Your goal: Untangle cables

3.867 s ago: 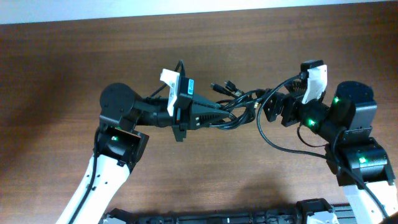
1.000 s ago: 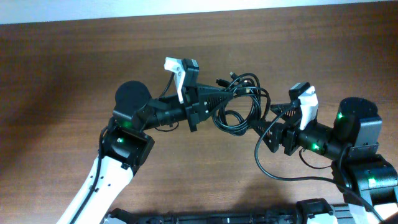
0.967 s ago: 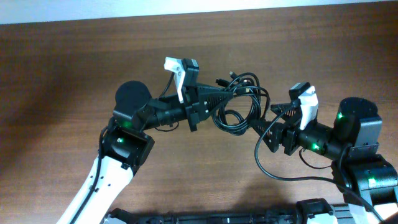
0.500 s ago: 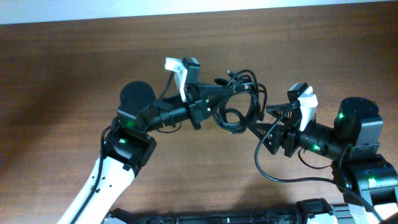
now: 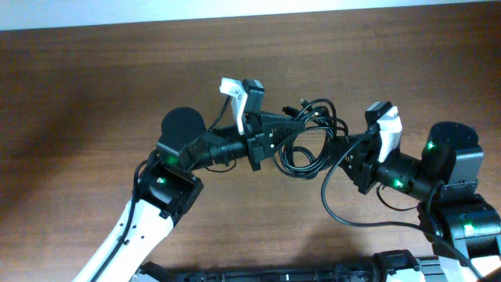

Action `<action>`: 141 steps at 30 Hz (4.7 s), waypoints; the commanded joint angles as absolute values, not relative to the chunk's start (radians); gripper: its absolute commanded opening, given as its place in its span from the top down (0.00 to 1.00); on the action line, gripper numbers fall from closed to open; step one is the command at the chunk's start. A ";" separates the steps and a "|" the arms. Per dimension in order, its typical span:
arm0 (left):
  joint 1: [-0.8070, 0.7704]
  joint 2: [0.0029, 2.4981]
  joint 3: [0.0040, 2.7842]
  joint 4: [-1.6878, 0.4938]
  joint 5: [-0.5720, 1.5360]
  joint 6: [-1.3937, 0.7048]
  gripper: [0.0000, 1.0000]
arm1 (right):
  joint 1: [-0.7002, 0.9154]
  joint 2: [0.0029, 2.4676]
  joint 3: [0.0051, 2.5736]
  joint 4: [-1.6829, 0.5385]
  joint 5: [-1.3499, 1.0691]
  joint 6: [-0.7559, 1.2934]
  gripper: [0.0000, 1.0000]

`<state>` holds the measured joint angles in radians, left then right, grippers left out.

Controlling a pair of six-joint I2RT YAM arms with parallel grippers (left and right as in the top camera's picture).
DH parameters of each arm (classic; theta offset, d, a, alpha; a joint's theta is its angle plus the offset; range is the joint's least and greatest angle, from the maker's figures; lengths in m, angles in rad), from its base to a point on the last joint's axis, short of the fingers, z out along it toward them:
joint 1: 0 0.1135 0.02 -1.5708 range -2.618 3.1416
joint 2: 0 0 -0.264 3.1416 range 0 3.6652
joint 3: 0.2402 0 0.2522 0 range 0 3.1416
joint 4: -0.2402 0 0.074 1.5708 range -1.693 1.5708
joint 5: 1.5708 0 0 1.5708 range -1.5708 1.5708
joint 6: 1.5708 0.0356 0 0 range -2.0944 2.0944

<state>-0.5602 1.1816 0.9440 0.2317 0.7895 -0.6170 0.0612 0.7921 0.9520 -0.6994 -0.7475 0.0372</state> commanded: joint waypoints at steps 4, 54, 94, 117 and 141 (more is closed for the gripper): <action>-0.562 1.161 0.961 0.261 0.791 -0.659 1.00 | 0.059 0.786 0.967 -0.721 -0.752 0.030 0.96; -0.444 1.161 0.961 0.185 0.268 -0.978 1.00 | 0.059 0.786 0.967 -0.962 -0.757 -0.030 0.61; -0.462 1.161 0.961 0.171 1.190 -0.080 1.00 | 0.059 0.786 0.967 -0.651 -0.768 -0.435 0.26; -0.522 1.161 0.961 0.238 0.814 -0.234 0.01 | 0.057 0.855 0.967 -0.645 -1.216 -0.455 0.96; -0.366 1.161 0.961 0.222 0.814 -0.618 0.01 | -0.139 0.850 0.967 0.163 -1.091 0.428 0.96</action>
